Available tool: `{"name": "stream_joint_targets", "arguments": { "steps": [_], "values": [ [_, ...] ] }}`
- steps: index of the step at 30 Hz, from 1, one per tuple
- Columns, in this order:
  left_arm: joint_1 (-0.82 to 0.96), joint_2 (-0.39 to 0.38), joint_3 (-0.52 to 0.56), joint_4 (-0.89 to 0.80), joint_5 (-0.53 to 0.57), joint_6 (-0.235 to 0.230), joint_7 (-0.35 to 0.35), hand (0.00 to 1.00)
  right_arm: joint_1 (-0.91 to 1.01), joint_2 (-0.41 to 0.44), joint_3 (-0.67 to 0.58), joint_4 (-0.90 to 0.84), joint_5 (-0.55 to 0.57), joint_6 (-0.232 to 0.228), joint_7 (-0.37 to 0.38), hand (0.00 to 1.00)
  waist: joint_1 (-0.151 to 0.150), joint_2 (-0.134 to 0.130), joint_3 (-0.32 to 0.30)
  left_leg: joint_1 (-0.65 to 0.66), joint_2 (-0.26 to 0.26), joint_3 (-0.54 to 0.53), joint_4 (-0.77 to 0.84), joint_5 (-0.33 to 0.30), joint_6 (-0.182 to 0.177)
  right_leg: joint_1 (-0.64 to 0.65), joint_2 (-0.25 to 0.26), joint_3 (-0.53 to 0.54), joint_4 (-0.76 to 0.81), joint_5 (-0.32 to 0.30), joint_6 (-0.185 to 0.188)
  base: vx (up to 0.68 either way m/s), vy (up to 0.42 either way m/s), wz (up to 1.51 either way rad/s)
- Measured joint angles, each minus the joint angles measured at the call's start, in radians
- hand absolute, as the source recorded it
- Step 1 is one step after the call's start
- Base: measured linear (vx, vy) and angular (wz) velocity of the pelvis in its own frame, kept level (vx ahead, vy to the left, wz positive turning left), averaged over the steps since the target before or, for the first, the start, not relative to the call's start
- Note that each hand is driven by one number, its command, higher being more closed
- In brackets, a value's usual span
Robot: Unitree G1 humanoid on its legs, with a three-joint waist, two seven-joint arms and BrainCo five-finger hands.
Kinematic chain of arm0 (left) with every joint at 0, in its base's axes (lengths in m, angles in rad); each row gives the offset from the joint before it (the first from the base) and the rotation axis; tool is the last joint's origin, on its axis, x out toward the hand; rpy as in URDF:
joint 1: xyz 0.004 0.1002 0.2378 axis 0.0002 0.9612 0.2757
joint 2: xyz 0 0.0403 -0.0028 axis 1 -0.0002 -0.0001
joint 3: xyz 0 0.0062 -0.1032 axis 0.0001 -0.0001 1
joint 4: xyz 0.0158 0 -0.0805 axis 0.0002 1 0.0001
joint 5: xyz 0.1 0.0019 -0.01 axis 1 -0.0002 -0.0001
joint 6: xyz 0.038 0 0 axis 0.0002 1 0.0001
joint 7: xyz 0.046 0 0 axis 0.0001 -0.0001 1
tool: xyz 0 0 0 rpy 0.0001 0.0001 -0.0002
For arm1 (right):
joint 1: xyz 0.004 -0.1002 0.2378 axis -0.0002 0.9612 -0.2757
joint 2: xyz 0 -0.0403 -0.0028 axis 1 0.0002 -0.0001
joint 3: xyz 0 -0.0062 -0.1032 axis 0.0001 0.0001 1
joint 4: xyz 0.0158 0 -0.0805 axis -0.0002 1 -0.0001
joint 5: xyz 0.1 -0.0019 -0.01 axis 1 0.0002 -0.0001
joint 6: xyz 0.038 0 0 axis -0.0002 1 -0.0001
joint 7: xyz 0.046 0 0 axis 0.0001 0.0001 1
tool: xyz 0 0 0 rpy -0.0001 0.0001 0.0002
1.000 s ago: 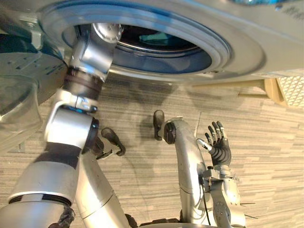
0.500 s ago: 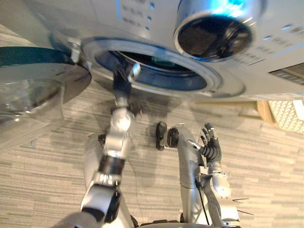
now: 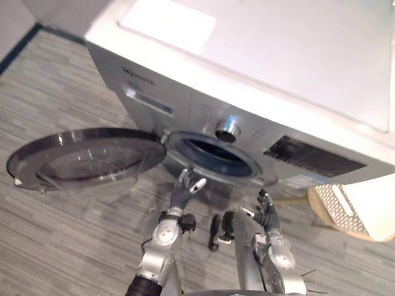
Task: Pick up the laundry basket with both hands and put the clothes into the washing machine.
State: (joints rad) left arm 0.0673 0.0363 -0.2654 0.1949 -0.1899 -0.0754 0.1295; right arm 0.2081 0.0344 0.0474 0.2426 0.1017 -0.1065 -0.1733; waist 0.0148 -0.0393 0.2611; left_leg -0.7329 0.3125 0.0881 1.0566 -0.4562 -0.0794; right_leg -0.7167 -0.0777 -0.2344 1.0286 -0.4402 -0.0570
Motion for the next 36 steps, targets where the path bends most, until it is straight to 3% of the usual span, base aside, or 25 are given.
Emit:
{"name": "stream_joint_targets", "arguments": {
  "steps": [4,7,10,13,16,22,25,26,27,28,30,31,32,33,34,35,36],
  "values": [
    [0.052,0.005,0.049,0.129,0.067,0.000,0.004,0.00,0.023,0.002,0.001,0.092,-0.001,0.000,0.000,0.00,0.004,-0.009,-0.065,0.169,-0.042,0.034,-0.214,0.083,-0.003,0.163,-0.011,-0.016,-0.184,0.047,0.019,0.16,-0.002,0.28],
    [0.072,0.009,0.115,0.292,0.133,-0.001,0.007,0.00,0.009,-0.001,0.000,0.207,-0.004,-0.005,0.002,0.00,0.001,-0.004,-0.117,0.312,-0.073,0.062,-0.416,0.158,-0.006,0.299,-0.002,-0.024,-0.374,0.116,0.031,0.17,0.018,0.08],
    [0.067,0.016,0.179,0.504,0.200,0.003,0.008,0.00,-0.047,-0.050,-0.024,0.458,0.009,-0.004,0.043,0.00,-0.001,0.019,-0.166,0.465,-0.104,0.109,-0.670,0.264,-0.004,0.442,0.030,-0.012,-0.645,0.242,0.050,0.14,0.049,-0.12],
    [0.069,0.029,0.229,0.609,0.245,0.005,0.007,0.00,-0.074,-0.092,-0.075,0.582,0.008,0.000,0.047,0.00,-0.005,0.040,-0.174,0.578,-0.144,0.140,-0.865,0.353,0.003,0.539,0.038,0.001,-0.829,0.339,0.060,0.13,0.088,-0.13],
    [0.063,0.056,0.240,0.660,0.251,0.006,0.006,0.00,-0.086,-0.104,-0.102,0.626,0.006,0.000,0.048,0.00,-0.009,0.041,-0.176,0.656,-0.164,0.151,-0.961,0.393,0.007,0.610,0.042,0.005,-0.916,0.378,0.071,0.07,0.061,-0.04],
    [0.063,0.046,0.273,0.721,0.271,0.006,0.010,0.00,-0.147,-0.104,-0.108,0.688,-0.015,0.002,0.047,0.00,-0.012,0.054,-0.186,0.686,-0.192,0.175,-1.033,0.433,0.019,0.610,0.043,0.053,-0.970,0.437,0.076,-0.03,0.054,-0.17],
    [0.012,0.046,0.276,0.721,0.270,0.006,0.028,0.00,-0.215,-0.105,-0.107,0.691,-0.034,0.001,0.041,0.00,-0.007,0.049,-0.176,0.564,-0.207,0.194,-0.969,0.440,0.044,0.475,0.024,0.098,-0.930,0.489,0.085,-0.20,0.062,-0.39],
    [0.001,0.044,0.276,0.720,0.270,0.006,0.027,0.00,-0.221,-0.112,-0.106,0.687,-0.034,0.001,0.041,0.00,0.000,0.053,-0.173,0.537,-0.205,0.186,-0.947,0.437,0.057,0.451,0.027,0.108,-0.924,0.504,0.104,-0.22,0.038,-0.29],
    [-0.010,0.036,0.282,0.717,0.270,0.002,0.029,0.00,-0.235,-0.124,-0.105,0.684,-0.034,0.002,0.041,0.00,-0.003,0.079,-0.152,0.510,-0.178,0.188,-0.926,0.426,0.080,0.441,0.023,0.103,-0.859,0.457,0.117,-0.21,0.030,-0.04],
    [-0.018,0.038,0.282,0.702,0.270,0.000,0.029,0.00,-0.236,-0.123,-0.108,0.688,-0.034,0.005,0.040,0.00,-0.010,0.078,-0.135,0.508,-0.186,0.177,-0.905,0.427,0.082,0.406,-0.012,0.080,-0.589,0.319,0.087,-0.17,0.036,0.15],
    [-0.004,0.039,0.291,0.699,0.270,0.002,0.029,0.00,-0.210,-0.118,-0.107,0.712,-0.034,0.006,0.042,0.00,0.000,0.072,-0.132,0.522,-0.195,0.165,-0.896,0.436,0.088,0.461,-0.051,0.073,-0.369,0.230,0.129,-0.14,0.011,0.31],
    [0.009,0.037,0.307,0.697,0.270,0.001,0.029,0.00,-0.201,-0.114,-0.106,0.716,-0.034,0.006,0.042,0.00,0.001,0.062,-0.138,0.521,-0.202,0.155,-0.894,0.446,0.087,0.513,-0.062,0.081,-0.355,0.214,0.152,-0.18,-0.060,0.33],
    [0.023,0.044,0.311,0.696,0.270,0.002,0.033,0.00,-0.198,-0.107,-0.104,0.716,-0.034,0.006,0.041,0.00,0.002,0.042,-0.143,0.501,-0.217,0.145,-0.884,0.466,0.084,0.578,-0.063,0.118,-0.441,0.178,0.183,-0.21,-0.110,0.26],
    [0.024,0.047,0.315,0.696,0.270,0.002,0.037,0.00,-0.203,-0.107,-0.103,0.715,-0.034,0.005,0.041,0.00,0.005,0.030,-0.147,0.465,-0.227,0.142,-0.879,0.489,0.079,0.598,-0.046,0.143,-0.548,0.144,0.182,-0.20,-0.112,0.14],
    [0.020,0.049,0.315,0.696,0.270,0.002,0.042,0.00,-0.217,-0.112,-0.103,0.713,-0.034,0.004,0.040,0.00,0.011,0.032,-0.148,0.437,-0.227,0.141,-0.884,0.506,0.074,0.598,-0.032,0.149,-0.605,0.134,0.171,-0.25,-0.105,0.00],
    [0.004,0.033,0.304,0.697,0.270,0.002,0.047,0.00,-0.247,-0.124,-0.104,0.708,-0.033,-0.003,0.034,0.00,0.024,0.050,-0.140,0.375,-0.216,0.119,-0.911,0.560,0.069,0.600,-0.002,0.140,-0.725,0.127,0.123,-0.24,-0.069,0.15],
    [-0.008,0.016,0.295,0.698,0.268,0.007,0.046,0.00,-0.251,-0.132,-0.107,0.704,-0.033,-0.003,0.028,0.00,0.017,0.081,-0.120,0.364,-0.205,0.090,-0.926,0.586,0.065,0.602,0.014,0.111,-0.737,0.149,0.114,-0.31,-0.070,0.60]
  ]
}}
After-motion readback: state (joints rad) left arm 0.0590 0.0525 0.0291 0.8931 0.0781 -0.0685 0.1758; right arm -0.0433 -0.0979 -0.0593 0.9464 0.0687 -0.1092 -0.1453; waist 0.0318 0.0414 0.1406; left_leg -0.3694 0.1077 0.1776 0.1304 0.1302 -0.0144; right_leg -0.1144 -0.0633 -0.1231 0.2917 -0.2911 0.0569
